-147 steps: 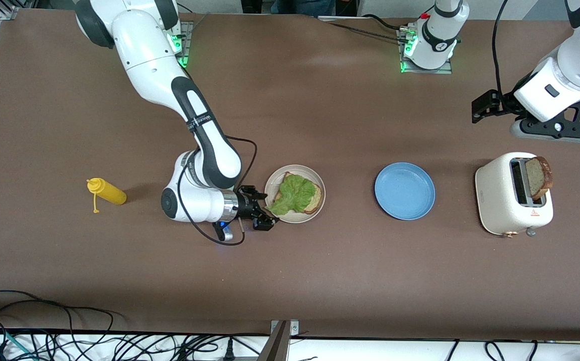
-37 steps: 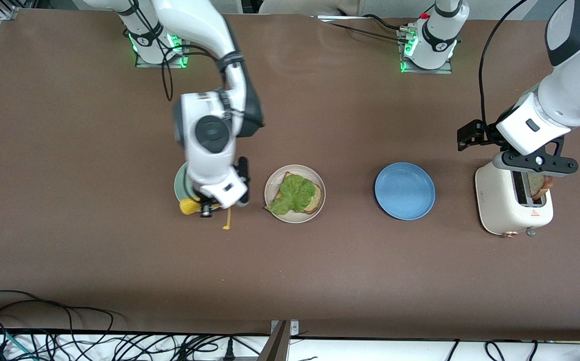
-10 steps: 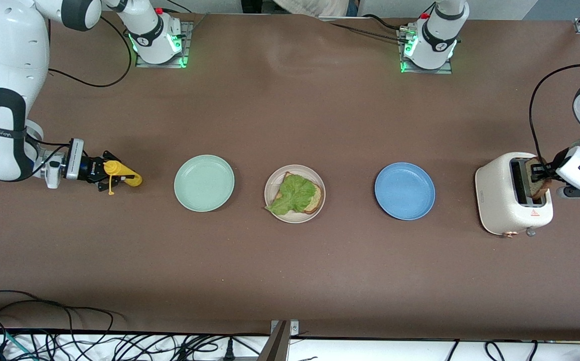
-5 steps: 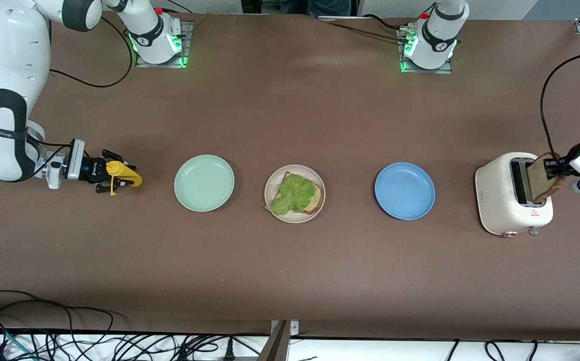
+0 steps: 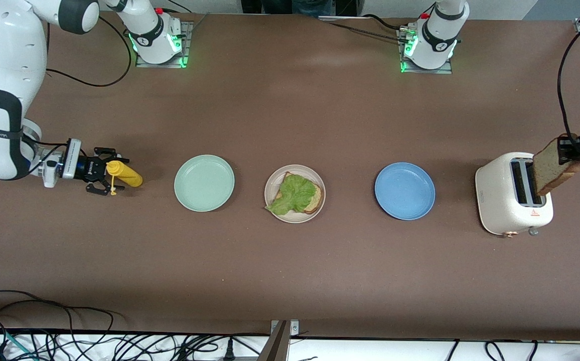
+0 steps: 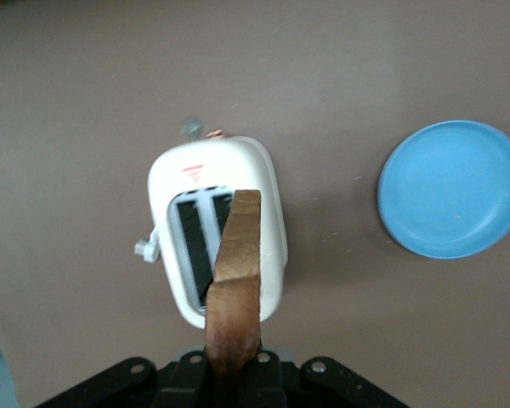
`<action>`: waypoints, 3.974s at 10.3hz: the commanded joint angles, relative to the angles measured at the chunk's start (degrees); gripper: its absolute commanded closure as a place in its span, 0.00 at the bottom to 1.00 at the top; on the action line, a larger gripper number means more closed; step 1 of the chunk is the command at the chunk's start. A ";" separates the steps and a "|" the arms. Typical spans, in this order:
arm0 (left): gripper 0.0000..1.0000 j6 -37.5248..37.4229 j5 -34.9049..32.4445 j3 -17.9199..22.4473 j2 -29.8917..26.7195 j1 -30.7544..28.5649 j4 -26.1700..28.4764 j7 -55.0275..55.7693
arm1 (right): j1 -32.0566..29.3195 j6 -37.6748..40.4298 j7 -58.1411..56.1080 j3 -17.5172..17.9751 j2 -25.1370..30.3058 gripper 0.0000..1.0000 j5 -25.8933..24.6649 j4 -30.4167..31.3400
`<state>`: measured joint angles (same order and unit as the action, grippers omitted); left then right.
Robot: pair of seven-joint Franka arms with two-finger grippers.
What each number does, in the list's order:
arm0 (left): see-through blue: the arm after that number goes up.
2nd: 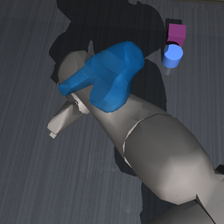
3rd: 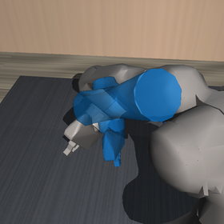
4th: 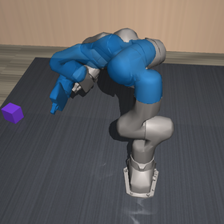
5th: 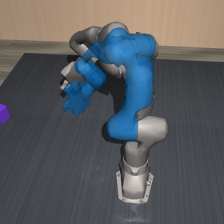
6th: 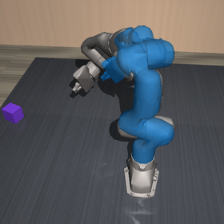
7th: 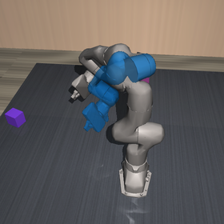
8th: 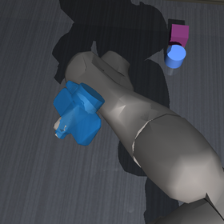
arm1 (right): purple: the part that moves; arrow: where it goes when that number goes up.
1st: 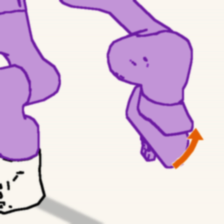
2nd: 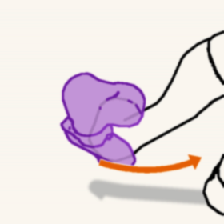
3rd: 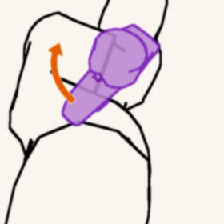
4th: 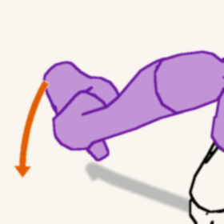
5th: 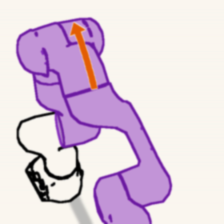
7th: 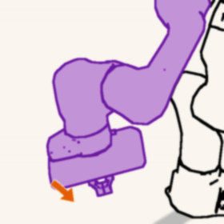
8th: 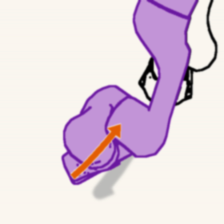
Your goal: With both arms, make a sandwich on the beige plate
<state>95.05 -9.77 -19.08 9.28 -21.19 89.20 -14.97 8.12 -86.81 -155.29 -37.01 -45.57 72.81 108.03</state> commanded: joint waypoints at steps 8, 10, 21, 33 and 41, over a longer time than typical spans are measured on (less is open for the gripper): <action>1.00 -1.72 21.16 -11.86 14.85 18.02 -5.67 24.38 | -9.35 11.21 31.42 -0.08 -0.48 0.00 -15.06 -32.85; 1.00 -0.93 30.12 -11.86 21.97 18.20 -10.96 23.50 | -9.35 14.28 43.60 -0.34 -0.13 0.00 -15.15 -39.00; 1.00 26.04 64.17 -11.69 45.55 20.13 -8.00 -10.21 | -5.40 10.43 115.31 27.30 22.52 0.00 -62.82 -43.10; 0.00 29.66 54.51 -9.84 43.72 20.22 -7.02 -11.66 | -5.22 -16.98 153.01 36.92 45.48 0.00 -77.73 -4.14; 0.00 16.77 23.00 -8.26 30.56 16.88 -6.76 7.28 | -1.18 -20.06 155.03 31.29 44.08 0.00 -76.59 -4.40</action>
<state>115.44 18.88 -27.78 45.11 -4.50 80.87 -13.59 5.97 -105.76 -1.51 -4.99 -1.65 -3.93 103.29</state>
